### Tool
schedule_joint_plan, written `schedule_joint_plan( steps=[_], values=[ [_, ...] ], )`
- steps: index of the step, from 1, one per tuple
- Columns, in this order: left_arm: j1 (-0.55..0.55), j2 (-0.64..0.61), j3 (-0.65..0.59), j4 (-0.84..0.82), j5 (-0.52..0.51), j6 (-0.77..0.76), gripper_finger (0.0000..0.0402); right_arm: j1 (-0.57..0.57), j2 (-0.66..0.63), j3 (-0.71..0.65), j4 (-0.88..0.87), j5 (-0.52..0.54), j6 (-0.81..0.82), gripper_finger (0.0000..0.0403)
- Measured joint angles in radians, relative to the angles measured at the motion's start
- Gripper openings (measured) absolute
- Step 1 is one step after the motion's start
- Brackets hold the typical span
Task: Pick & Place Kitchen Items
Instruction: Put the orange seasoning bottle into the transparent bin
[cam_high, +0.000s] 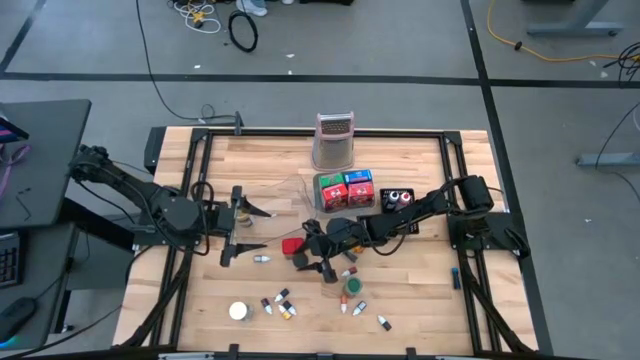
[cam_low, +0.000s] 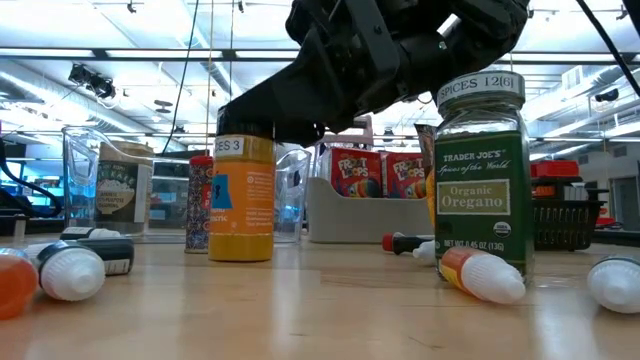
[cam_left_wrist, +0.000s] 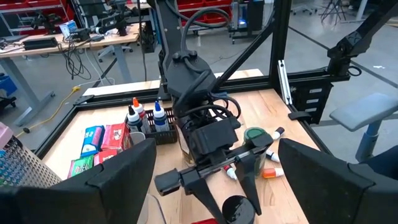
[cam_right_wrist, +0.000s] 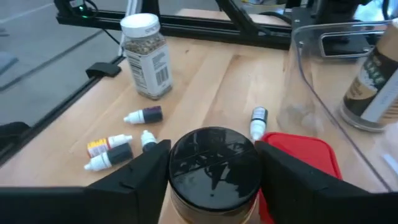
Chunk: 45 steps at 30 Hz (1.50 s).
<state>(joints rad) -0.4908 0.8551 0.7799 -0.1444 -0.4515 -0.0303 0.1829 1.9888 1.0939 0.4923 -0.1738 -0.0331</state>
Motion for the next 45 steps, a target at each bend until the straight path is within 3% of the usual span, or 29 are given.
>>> schedule_joint_plan(
  steps=[6,16,21,25,29,45],
  values=[
    [0.0,0.0,0.0,0.0,0.0,0.0,0.0346,0.0,-0.015,0.007,0.0,-0.002,0.003,0.0209],
    [0.0,0.002,0.0,0.0,0.0,0.0,0.0346,-0.034,-0.147,0.117,-0.117,0.002,-0.013,0.0215],
    [0.0,0.002,0.0,-0.001,0.0,0.0,0.0346,-0.089,-0.165,0.153,-0.1,0.153,-0.063,0.0214],
    [0.0,0.002,0.0,-0.001,0.0,0.0,0.0346,-0.155,-0.131,0.152,-0.082,0.274,-0.021,0.0217],
    [0.0,0.002,0.0,-0.001,-0.003,0.004,0.0346,-0.209,-0.089,0.14,-0.088,0.325,0.021,0.0214],
    [0.0,0.002,0.0,-0.002,-0.004,0.004,0.0346,-0.32,0.057,0.139,-0.064,0.332,0.052,0.0228]
  ],
)
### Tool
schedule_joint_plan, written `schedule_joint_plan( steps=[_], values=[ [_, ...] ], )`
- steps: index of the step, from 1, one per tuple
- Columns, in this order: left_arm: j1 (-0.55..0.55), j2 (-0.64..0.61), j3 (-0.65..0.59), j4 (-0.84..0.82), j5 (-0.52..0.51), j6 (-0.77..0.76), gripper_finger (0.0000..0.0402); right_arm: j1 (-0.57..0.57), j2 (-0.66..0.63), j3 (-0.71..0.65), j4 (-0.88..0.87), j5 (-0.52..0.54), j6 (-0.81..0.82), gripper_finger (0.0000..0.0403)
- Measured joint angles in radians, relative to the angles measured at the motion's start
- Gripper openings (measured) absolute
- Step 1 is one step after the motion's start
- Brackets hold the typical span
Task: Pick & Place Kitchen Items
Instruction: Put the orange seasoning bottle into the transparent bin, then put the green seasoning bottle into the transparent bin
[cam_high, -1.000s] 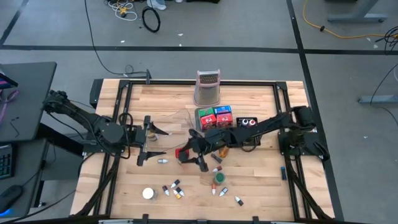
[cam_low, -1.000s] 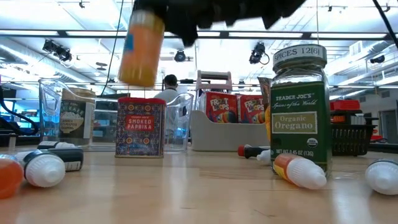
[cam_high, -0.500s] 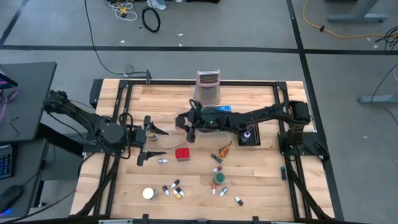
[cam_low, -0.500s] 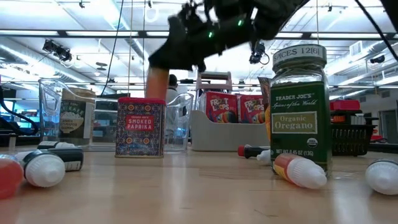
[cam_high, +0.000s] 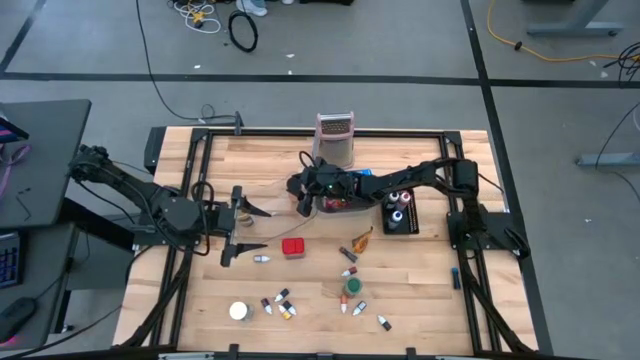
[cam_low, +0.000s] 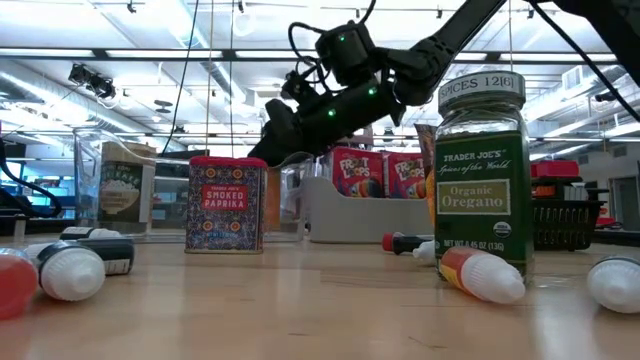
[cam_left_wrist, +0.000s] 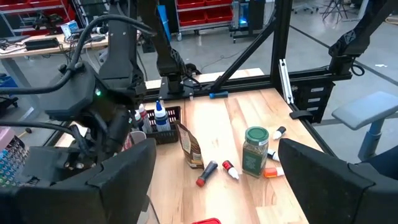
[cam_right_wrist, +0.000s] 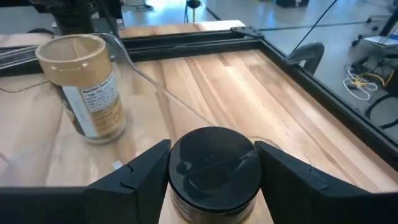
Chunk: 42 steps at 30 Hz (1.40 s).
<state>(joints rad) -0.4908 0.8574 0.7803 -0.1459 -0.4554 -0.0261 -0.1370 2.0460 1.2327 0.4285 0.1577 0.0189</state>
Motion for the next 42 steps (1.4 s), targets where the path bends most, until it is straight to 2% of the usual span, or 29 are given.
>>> schedule_joint_plan(
  steps=[14,20,28,32,39,42],
  values=[
    [0.0,0.0,0.0,0.0,0.0,0.0,0.0346,-0.004,-0.001,0.0,0.029,-0.017,-0.072,0.0268],
    [0.0,0.006,0.0,-0.003,0.0,-0.004,0.0346,0.017,-0.069,0.0,0.01,-0.016,-0.107,0.027],
    [-0.001,0.099,0.0,-0.006,0.0,-0.045,0.0346,0.121,-0.242,0.001,-0.235,-0.018,-0.294,0.0261],
    [-0.001,0.176,0.0,0.004,-0.022,-0.049,0.0346,0.204,-0.33,0.001,-0.397,-0.017,-0.315,0.0261],
    [-0.001,0.291,0.0,0.05,-0.058,-0.114,0.0346,0.359,-0.437,0.0,-0.689,-0.017,-0.215,0.0261],
    [0.0,0.316,0.0,0.047,-0.064,-0.121,0.0346,0.431,-0.445,0.0,-0.797,-0.016,-0.105,0.0261]
  ],
)
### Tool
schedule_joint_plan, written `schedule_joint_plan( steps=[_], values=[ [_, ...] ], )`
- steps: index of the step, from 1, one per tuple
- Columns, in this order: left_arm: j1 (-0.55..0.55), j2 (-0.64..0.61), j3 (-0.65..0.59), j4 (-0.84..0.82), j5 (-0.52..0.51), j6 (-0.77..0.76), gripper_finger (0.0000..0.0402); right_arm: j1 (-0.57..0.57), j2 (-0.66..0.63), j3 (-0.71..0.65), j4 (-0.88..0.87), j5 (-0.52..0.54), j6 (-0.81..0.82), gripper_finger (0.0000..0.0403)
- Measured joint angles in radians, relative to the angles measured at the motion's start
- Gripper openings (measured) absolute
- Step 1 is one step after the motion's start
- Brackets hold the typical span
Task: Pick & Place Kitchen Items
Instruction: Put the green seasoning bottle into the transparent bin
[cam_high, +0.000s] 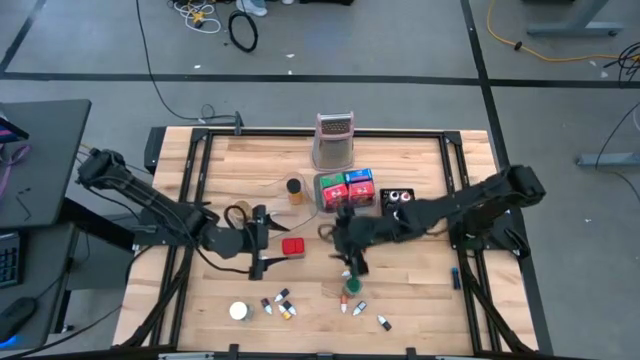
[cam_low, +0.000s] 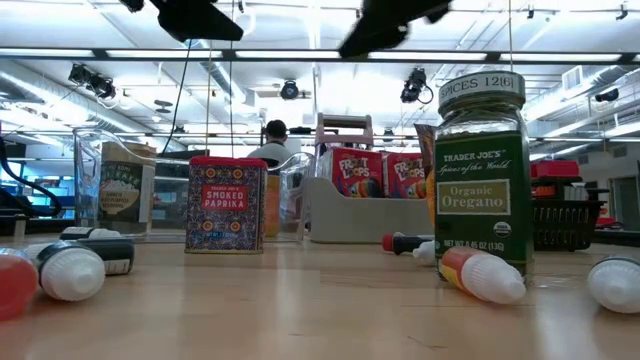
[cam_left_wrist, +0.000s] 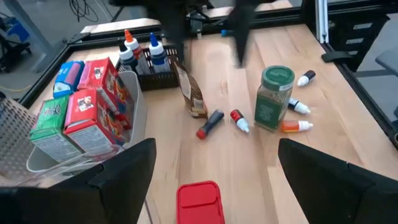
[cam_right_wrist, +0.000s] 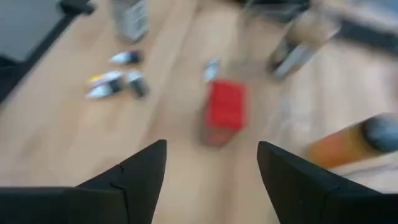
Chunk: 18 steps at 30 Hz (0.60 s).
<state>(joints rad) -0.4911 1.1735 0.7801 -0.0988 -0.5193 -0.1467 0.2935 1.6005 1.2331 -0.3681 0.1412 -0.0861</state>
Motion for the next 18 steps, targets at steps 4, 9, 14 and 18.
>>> schedule_joint_plan(
  steps=[4,9,14,18],
  values=[
    [0.0,0.007,0.0,0.002,-0.013,-0.004,0.0346,0.087,0.003,0.0,-0.098,0.0,0.082,0.0261],
    [0.0,0.006,0.0,0.016,-0.031,-0.038,0.0346,0.166,0.01,0.0,-0.167,0.004,0.077,0.0261],
    [0.0,0.006,0.0,0.033,-0.028,-0.041,0.0346,0.202,0.01,0.0,-0.155,0.0,0.038,0.0261],
    [0.0,0.006,0.0,0.049,-0.026,-0.041,0.0346,0.205,0.013,-0.03,-0.142,-0.004,0.059,0.0261]
  ],
)
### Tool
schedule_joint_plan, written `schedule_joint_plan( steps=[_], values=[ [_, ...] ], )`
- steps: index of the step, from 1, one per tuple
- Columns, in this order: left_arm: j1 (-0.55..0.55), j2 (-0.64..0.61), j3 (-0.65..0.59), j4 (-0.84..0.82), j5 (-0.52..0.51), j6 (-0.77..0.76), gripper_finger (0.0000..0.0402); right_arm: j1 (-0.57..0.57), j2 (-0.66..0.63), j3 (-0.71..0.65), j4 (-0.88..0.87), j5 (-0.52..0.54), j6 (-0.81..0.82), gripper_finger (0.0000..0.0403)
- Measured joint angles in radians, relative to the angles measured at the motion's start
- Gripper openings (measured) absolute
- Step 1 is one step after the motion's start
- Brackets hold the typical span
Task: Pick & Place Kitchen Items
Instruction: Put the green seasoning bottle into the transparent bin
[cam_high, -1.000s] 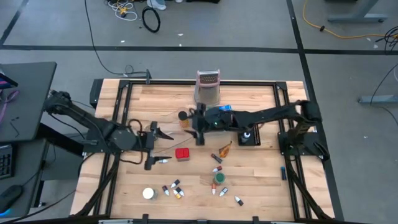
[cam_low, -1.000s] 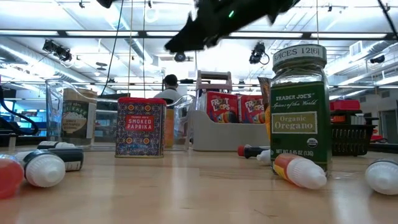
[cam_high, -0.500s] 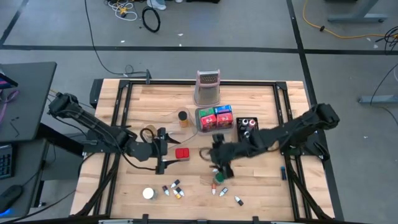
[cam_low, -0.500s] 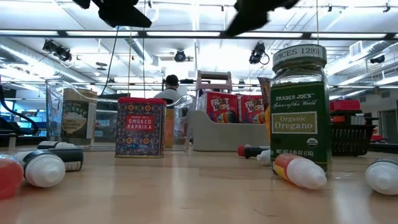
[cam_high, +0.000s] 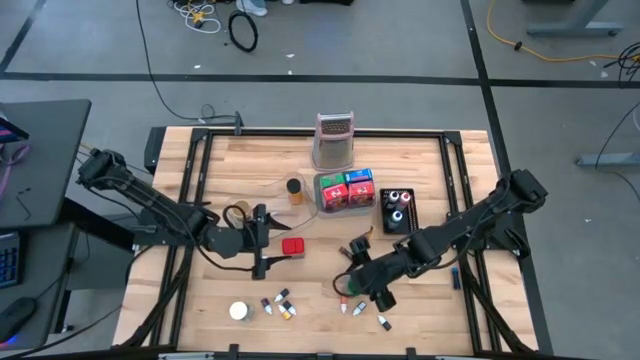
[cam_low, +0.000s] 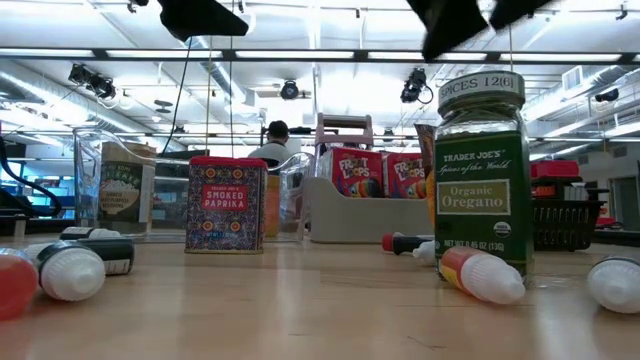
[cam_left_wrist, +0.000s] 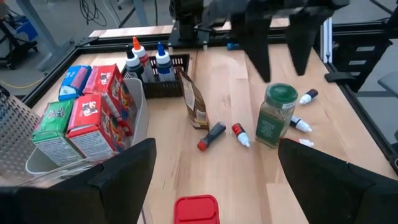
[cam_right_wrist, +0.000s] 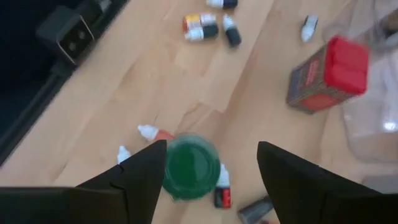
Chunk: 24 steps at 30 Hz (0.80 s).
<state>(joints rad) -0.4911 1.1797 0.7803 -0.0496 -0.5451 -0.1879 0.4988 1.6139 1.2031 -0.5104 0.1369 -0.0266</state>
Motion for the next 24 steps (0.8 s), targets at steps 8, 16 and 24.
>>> schedule_joint_plan(
  steps=[8,16,24],
  values=[
    [0.0,0.0,0.0,-0.001,0.011,0.0,0.0346,-0.002,0.001,-0.119,0.189,-0.113,0.013,0.0261],
    [0.0,0.0,0.0,-0.001,0.011,0.0,0.0346,-0.005,0.001,-0.198,0.332,-0.116,0.008,0.0261],
    [0.0,-0.001,0.0,-0.001,0.011,0.0,0.0346,-0.005,0.001,-0.209,0.404,-0.101,-0.049,0.0261]
  ],
)
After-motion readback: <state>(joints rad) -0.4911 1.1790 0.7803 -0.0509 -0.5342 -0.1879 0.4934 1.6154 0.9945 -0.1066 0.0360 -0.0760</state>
